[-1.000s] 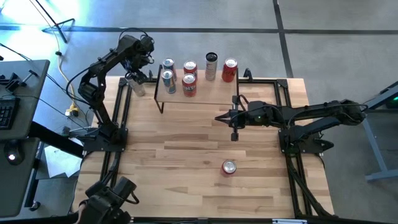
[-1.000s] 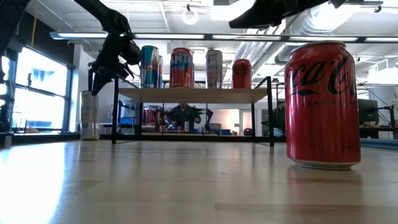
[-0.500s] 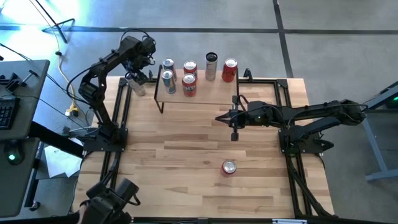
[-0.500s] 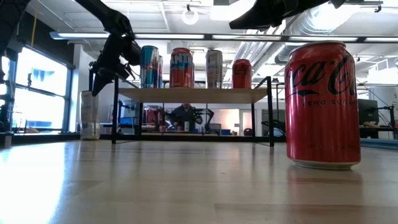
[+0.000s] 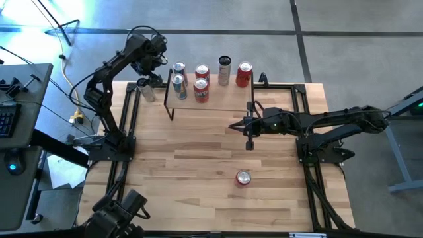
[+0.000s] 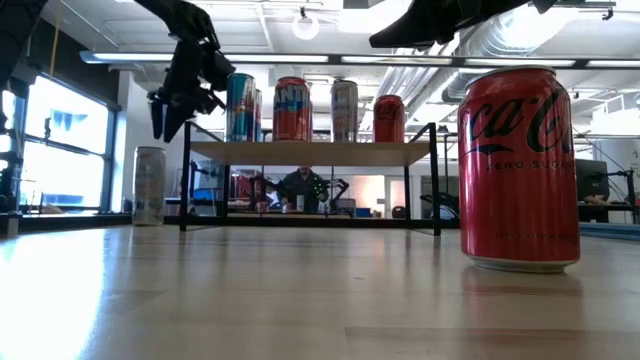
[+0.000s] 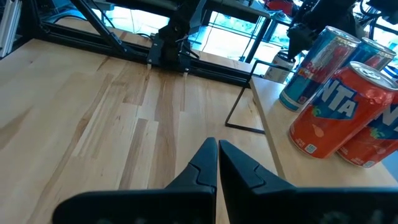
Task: Place canned beverage on shelf
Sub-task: Put the white and yellow soda can on the shelf aligned with the other white and yellow soda can
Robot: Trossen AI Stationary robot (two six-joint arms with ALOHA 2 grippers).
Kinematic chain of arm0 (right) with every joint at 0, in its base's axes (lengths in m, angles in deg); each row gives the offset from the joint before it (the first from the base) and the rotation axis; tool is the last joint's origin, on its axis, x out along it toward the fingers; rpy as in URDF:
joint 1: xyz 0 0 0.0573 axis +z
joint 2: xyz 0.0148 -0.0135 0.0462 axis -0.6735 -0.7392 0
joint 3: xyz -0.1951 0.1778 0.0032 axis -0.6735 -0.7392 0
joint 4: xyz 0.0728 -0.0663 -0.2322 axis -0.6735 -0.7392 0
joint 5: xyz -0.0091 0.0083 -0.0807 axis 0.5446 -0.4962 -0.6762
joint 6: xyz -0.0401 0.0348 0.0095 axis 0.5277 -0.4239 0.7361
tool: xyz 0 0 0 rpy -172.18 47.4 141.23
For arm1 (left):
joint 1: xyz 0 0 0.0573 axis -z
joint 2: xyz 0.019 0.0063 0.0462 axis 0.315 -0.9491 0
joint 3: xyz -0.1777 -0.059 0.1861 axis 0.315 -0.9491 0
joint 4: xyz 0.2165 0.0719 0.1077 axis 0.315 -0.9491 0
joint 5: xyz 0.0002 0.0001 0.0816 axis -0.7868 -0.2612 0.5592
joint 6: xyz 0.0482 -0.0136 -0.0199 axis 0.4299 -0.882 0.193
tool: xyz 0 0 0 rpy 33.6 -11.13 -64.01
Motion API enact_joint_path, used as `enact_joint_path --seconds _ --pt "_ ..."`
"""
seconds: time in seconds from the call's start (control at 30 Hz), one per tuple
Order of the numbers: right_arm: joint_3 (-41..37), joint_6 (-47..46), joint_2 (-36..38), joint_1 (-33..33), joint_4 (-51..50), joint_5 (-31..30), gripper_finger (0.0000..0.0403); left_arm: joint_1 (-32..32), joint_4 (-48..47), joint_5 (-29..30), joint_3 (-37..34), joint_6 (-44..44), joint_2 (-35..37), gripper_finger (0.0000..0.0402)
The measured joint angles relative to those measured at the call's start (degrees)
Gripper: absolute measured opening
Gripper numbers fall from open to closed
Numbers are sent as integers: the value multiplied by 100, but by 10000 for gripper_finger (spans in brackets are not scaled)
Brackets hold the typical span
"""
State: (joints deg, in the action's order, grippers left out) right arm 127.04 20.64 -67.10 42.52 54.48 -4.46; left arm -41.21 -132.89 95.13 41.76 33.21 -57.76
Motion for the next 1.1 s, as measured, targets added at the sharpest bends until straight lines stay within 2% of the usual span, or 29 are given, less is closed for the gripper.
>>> enact_joint_path --seconds 0.13,0.47,0.83,1.1 --pt "0 -17 0 -1 -42 0 0 -153 131 6 -86 -457 -2 285" --pt "0 -18 0 0 -90 2 0 -159 186 -293 -86 -502 -70 294" --pt "0 -20 0 -2 -125 2 0 -159 237 -757 -86 -57 -68 296" --pt "0 -42 0 0 -125 2 0 -159 240 -636 -86 -27 -70 343"
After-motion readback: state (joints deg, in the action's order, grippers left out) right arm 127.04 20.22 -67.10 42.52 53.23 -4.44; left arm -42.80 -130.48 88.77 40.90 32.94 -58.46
